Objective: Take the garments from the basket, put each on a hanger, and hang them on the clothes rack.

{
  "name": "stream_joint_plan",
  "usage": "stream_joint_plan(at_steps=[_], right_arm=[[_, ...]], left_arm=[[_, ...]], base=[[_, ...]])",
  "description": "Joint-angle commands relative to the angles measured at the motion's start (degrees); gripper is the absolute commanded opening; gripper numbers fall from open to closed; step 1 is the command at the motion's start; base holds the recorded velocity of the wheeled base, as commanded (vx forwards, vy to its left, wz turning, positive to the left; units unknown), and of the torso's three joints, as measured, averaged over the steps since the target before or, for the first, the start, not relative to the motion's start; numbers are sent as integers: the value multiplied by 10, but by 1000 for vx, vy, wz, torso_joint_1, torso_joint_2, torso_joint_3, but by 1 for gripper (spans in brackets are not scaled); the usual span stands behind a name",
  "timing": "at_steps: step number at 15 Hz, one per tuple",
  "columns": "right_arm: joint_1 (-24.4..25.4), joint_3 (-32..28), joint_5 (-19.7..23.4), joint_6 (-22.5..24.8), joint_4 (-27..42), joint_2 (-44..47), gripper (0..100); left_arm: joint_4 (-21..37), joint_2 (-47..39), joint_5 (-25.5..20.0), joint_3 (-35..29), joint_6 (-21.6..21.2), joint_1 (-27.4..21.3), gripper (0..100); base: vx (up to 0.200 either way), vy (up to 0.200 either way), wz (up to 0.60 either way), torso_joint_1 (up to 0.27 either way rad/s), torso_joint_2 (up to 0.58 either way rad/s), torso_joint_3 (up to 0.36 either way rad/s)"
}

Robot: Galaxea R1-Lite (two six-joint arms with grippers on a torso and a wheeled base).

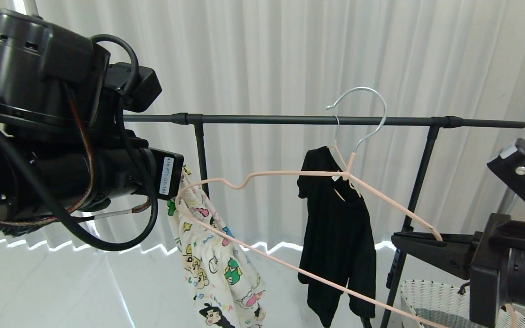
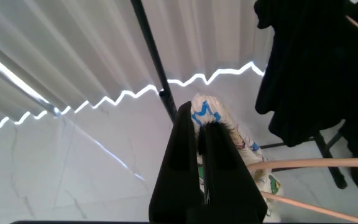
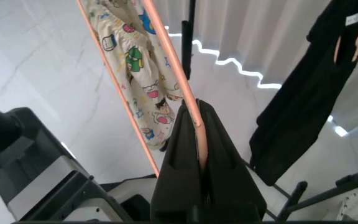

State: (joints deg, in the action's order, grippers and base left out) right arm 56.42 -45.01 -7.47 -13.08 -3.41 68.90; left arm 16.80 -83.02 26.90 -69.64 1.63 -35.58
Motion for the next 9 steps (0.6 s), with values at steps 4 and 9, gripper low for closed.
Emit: stream_joint_plan(at_steps=[4, 9], right_arm=[[-9, -2, 0, 2, -1, 2, 0], [-9, -10, 11, 10, -2, 14, 0]], left_arm=[[0, -10, 31, 0, 1, 6, 0], [0, -7, 34, -1, 1, 3, 0]], base=[[0, 0, 0, 0, 0, 0], [0, 0, 0, 0, 0, 0]])
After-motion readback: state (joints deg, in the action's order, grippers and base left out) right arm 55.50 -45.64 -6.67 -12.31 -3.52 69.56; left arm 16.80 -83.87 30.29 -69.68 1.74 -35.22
